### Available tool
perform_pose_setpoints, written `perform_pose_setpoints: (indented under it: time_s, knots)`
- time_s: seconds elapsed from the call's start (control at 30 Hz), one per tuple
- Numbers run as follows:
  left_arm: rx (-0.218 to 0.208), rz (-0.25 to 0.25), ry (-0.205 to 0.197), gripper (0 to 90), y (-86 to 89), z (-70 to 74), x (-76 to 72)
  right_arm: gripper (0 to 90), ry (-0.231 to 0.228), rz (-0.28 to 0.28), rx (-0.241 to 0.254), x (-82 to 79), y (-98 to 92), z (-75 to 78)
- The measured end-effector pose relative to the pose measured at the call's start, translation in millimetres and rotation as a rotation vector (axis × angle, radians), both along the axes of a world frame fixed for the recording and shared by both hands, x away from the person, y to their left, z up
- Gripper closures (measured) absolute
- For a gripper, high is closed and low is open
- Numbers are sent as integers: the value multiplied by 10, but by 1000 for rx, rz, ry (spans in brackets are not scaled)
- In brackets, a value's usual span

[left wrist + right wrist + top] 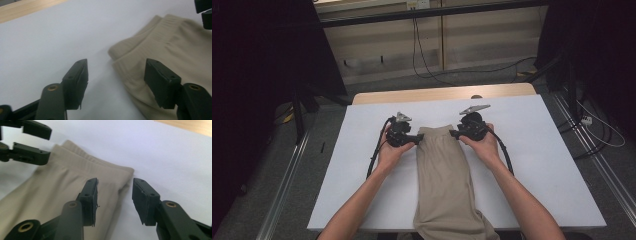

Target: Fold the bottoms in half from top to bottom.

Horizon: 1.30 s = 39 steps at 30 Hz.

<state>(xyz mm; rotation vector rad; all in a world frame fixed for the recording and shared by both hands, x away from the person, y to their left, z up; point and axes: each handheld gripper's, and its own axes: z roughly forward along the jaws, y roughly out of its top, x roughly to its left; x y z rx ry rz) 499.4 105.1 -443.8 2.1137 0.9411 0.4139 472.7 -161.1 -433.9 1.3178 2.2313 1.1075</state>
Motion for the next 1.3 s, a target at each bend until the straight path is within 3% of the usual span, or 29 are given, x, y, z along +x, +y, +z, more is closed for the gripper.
perform_pose_setpoints:
  time_s: [0.1,0.17,0.2,0.27,0.37,0.4,0.5,0.6,0.73,0.8,0.93,1.1,1.3]
  knots:
    - [-3,3,17,451,-19,-11,94,615,48,-35,14,120,-6,-66]
    - [-30,15,30,505,-42,-25,125,633,61,-37,23,187,5,-95]
    - [-19,13,27,543,-55,-28,131,640,63,-34,24,219,13,-102]
    - [1,5,26,560,-62,-34,141,650,55,-25,20,271,42,-101]
    - [-13,14,28,595,-51,-84,175,665,62,-9,5,334,81,-92]
    - [-39,25,41,597,-51,-99,184,661,63,-5,-12,351,89,-103]
    - [-60,26,41,614,-54,-120,207,614,86,-10,-15,384,90,-180]
    - [-68,33,56,587,-39,-118,236,598,105,-17,38,417,47,-220]
    - [-97,36,108,510,40,-110,267,621,101,-11,45,428,37,-231]
    - [-135,46,136,461,67,-118,269,701,114,6,57,423,47,-232]
    - [-148,51,159,421,92,-138,268,788,134,3,78,426,17,-238]
    - [-156,53,152,416,73,-154,260,826,131,1,66,393,14,-227]
    - [-160,48,163,493,40,-158,262,827,120,9,58,344,-5,-227]
